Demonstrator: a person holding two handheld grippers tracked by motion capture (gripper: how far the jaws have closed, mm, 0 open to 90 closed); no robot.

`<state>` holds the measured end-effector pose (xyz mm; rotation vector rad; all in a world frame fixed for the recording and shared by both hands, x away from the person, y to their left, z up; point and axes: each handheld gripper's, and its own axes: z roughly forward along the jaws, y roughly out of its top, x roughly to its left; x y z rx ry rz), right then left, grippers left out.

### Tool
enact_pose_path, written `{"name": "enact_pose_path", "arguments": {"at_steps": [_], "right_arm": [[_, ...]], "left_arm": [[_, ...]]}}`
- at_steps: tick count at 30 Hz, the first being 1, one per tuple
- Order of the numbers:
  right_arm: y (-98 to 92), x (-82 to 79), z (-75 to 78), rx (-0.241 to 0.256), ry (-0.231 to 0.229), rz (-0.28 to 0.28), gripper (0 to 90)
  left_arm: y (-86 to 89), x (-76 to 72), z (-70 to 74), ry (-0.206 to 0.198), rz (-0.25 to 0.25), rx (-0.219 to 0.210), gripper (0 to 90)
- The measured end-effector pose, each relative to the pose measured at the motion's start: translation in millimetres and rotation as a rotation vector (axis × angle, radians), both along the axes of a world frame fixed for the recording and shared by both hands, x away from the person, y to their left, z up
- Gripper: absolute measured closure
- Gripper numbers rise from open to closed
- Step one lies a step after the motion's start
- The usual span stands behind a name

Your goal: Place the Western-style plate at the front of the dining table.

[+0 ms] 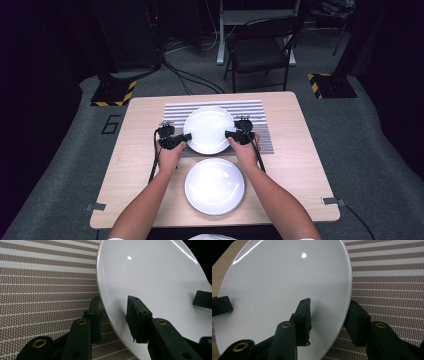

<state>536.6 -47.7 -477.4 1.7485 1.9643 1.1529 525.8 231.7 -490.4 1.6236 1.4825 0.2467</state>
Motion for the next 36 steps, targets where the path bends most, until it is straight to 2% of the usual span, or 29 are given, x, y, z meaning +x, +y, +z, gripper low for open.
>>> {"name": "enact_pose_path", "arguments": {"at_steps": [6,11,16,19,23,27,29,36], "right_arm": [[2.8,3.4,1.9,0.011,-0.004,0.000,58.1],[4.0,7.2,4.9,-0.006,-0.015,-0.006,58.1],[4.6,10.9,6.1,0.003,-0.014,-0.014,58.3],[2.8,15.3,0.9,0.012,0.003,-0.023,58.2],[2.9,17.8,-2.1,0.010,-0.002,-0.031,58.2],[5.3,20.8,-6.7,0.010,0.014,-0.058,58.2],[5.4,22.2,-9.2,0.005,0.018,-0.055,58.2],[6.1,25.9,-15.1,0.003,0.028,-0.053,57.6]], "left_arm": [[0.5,3.9,3.8,-0.012,0.017,0.006,65.9],[0.0,7.4,6.3,-0.021,0.017,0.017,65.9],[-0.6,12.4,6.5,-0.022,0.016,0.018,65.9],[-2.0,17.2,3.2,-0.011,0.017,0.012,66.0],[-3.2,20.7,-0.5,-0.005,0.026,0.011,65.9],[-3.4,25.1,-6.2,0.009,0.027,0.008,66.0],[-1.8,26.8,-8.8,0.014,0.021,0.006,66.0],[-3.5,30.3,-13.3,0.017,0.045,0.003,66.2]]}}
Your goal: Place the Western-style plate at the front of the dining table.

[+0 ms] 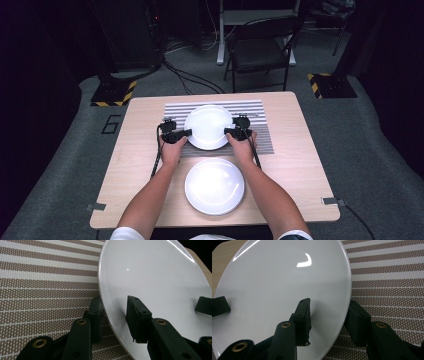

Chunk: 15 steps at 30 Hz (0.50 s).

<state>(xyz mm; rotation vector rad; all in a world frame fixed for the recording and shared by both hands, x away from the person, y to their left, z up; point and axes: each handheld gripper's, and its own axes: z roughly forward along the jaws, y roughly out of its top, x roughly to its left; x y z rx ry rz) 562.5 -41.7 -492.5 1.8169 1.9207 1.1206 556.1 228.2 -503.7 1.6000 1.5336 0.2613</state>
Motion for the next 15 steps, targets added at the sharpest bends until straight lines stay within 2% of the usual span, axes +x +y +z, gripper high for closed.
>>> {"name": "enact_pose_path", "arguments": {"at_steps": [5,10,15], "right_arm": [[3.3,2.7,-1.3,-0.017,0.019,0.006,57.0],[4.5,5.4,-0.5,-0.040,0.012,0.013,57.0],[6.2,6.5,-2.0,-0.054,0.024,0.012,57.0]], "left_arm": [[1.0,2.2,-4.0,0.006,0.006,0.003,66.1],[1.3,3.8,-5.8,0.007,0.010,-0.005,66.2],[1.3,4.9,-8.6,0.017,0.001,0.009,66.2]]}}
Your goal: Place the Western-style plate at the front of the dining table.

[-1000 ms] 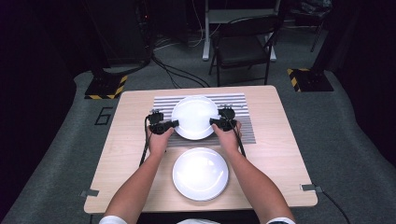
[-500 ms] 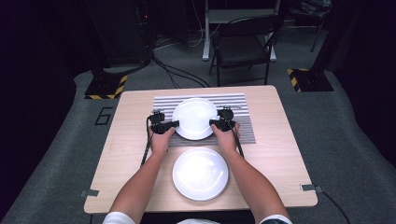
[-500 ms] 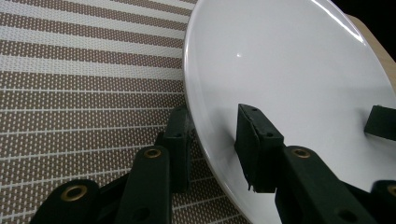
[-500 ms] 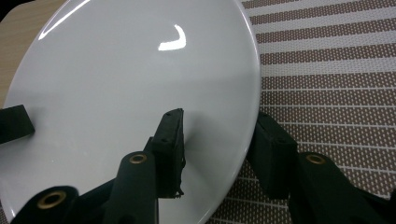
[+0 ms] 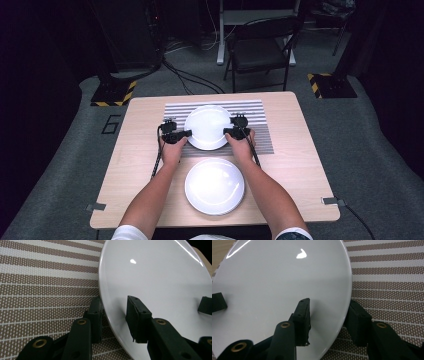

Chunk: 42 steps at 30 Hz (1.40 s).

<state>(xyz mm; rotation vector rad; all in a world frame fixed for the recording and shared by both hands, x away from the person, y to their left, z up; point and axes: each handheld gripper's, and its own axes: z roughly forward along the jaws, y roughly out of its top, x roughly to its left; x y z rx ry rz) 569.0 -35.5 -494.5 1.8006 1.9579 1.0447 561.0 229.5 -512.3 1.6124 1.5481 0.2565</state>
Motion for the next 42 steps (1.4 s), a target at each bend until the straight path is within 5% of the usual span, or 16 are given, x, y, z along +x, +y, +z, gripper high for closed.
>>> {"name": "enact_pose_path", "arguments": {"at_steps": [28,42], "right_arm": [[-6.4,5.2,-9.5,-0.022,0.025,-0.032,55.8],[-6.5,6.6,-13.7,-0.071,0.022,-0.024,55.6]], "left_arm": [[-11.8,6.0,-4.0,0.002,-0.012,0.040,66.2],[-13.1,6.5,-6.6,0.006,-0.017,0.066,64.7]]}}
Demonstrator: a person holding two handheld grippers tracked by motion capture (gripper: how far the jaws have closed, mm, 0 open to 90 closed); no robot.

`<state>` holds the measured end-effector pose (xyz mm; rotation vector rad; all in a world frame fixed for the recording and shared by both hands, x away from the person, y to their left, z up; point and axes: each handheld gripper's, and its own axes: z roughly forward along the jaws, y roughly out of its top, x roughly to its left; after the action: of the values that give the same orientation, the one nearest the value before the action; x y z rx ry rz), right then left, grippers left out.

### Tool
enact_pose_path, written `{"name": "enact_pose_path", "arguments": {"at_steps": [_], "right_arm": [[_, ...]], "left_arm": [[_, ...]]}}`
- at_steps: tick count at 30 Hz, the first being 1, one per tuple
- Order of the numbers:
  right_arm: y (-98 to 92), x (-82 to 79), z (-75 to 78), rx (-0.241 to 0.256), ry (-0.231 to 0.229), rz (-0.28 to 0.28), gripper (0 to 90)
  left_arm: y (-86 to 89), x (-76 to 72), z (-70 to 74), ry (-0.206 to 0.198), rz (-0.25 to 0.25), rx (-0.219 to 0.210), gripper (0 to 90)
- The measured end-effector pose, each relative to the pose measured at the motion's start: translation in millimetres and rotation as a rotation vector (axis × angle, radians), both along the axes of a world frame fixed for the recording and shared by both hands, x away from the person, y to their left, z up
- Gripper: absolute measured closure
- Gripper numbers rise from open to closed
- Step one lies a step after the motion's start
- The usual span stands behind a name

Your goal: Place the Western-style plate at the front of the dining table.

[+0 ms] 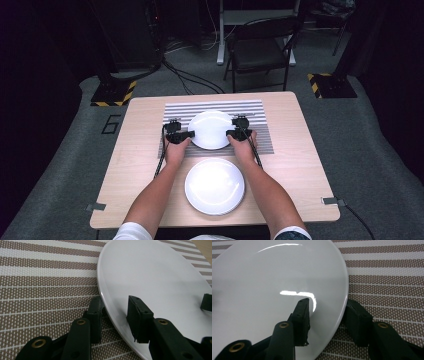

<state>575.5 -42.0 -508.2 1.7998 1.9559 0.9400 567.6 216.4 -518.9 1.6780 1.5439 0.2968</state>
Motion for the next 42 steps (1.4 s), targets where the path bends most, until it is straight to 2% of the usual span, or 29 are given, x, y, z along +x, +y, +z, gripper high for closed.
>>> {"name": "enact_pose_path", "arguments": {"at_steps": [4,6,9,11,13,17,22,30,34,37,42], "right_arm": [[0.7,-0.6,0.1,0.000,0.000,-0.003,55.5],[0.5,-0.9,0.3,-0.014,-0.010,-0.002,57.3],[4.4,-2.7,2.2,-0.099,-0.056,0.023,58.3],[3.8,-2.9,2.0,-0.085,-0.048,0.020,57.6],[2.0,-2.9,1.9,-0.064,-0.036,0.022,57.5],[0.8,-4.3,2.1,-0.055,-0.030,0.022,57.4],[-5.5,-7.9,4.7,-0.050,-0.049,0.025,56.6],[-16.6,-14.7,11.7,-0.030,-0.050,0.025,55.0],[-20.3,-20.2,19.2,-0.022,-0.067,0.042,54.2],[-22.8,-28.0,26.9,-0.015,-0.083,0.053,54.2],[-25.0,-33.3,28.5,-0.002,-0.088,0.058,53.9]], "left_arm": [[-0.3,0.3,0.3,0.001,-0.002,0.005,64.2],[-1.0,0.9,1.2,0.003,-0.012,0.024,63.5],[-1.6,2.0,2.0,0.010,-0.012,0.027,63.0],[-0.6,3.2,3.2,0.024,-0.017,0.024,61.8],[0.8,2.8,3.5,0.012,-0.014,0.035,59.3],[4.9,2.6,4.7,0.014,-0.001,0.026,56.5],[11.1,-0.3,9.0,-0.007,-0.007,0.036,54.9],[22.6,-9.1,20.0,-0.021,0.003,0.033,50.9],[26.4,-14.7,27.3,-0.044,-0.005,0.057,49.6],[29.0,-18.0,31.9,-0.048,-0.003,0.058,47.8],[31.1,-22.4,36.4,-0.054,-0.016,0.072,46.6]]}}
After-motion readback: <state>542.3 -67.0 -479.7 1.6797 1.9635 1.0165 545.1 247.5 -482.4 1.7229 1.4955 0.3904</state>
